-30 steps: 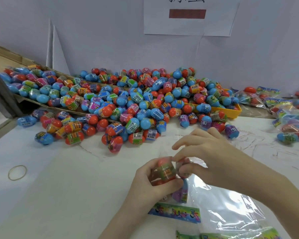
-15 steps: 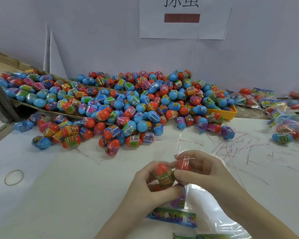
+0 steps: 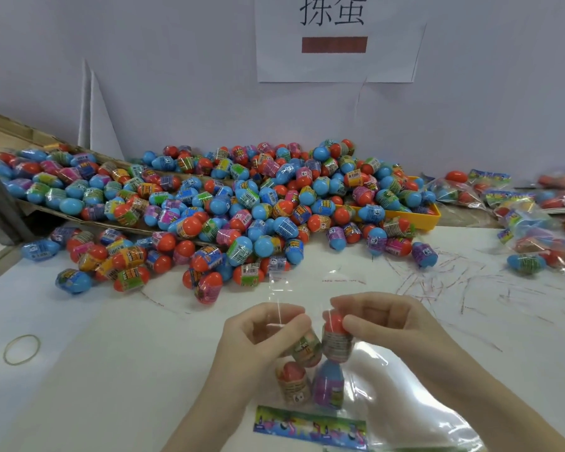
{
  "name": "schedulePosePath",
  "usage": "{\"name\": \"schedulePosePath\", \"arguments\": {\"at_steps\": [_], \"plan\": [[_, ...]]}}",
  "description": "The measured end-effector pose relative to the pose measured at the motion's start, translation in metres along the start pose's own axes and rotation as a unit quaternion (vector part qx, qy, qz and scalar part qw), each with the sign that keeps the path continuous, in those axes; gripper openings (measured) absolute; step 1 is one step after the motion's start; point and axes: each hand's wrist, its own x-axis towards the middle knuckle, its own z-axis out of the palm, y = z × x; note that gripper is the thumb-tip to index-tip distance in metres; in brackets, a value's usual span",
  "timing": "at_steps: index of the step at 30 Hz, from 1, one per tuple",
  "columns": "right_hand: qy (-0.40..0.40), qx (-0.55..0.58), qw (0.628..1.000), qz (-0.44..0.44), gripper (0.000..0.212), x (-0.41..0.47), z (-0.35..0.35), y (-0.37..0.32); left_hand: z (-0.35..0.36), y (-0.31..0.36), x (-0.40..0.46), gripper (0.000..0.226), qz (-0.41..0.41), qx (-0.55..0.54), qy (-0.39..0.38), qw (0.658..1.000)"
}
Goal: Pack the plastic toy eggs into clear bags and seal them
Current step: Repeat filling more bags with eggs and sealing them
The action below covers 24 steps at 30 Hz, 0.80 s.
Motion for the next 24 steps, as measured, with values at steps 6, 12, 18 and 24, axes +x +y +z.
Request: {"name": "schedulePosePath", "arguments": {"at_steps": [6, 12, 18, 24], "plan": [[0.018, 0.003, 1.0, -0.013, 0.025, 0.0, -0.002, 0.001, 0.0, 0.001, -0.002, 0.036, -0.015, -0.019, -0.024, 0.999], [0.005, -0.008, 1.0, -0.009, 0.026, 0.0, -0.005, 0.001, -0.007, 0.002, 0.001, 0.02, -0.025, 0.006, -0.008, 1.0], [-0.041, 0.026, 0.999, 0.023, 0.027, 0.002, -0.009, 0.0, -0.011, 0.005, 0.002, 0.018, -0.031, 0.002, -0.017, 0.999], [-0.037, 0.038, 0.998, 0.023, 0.026, 0.005, -0.01, 0.006, -0.012, 0.004, 0.0, 0.015, -0.032, 0.015, -0.011, 0.999]]}}
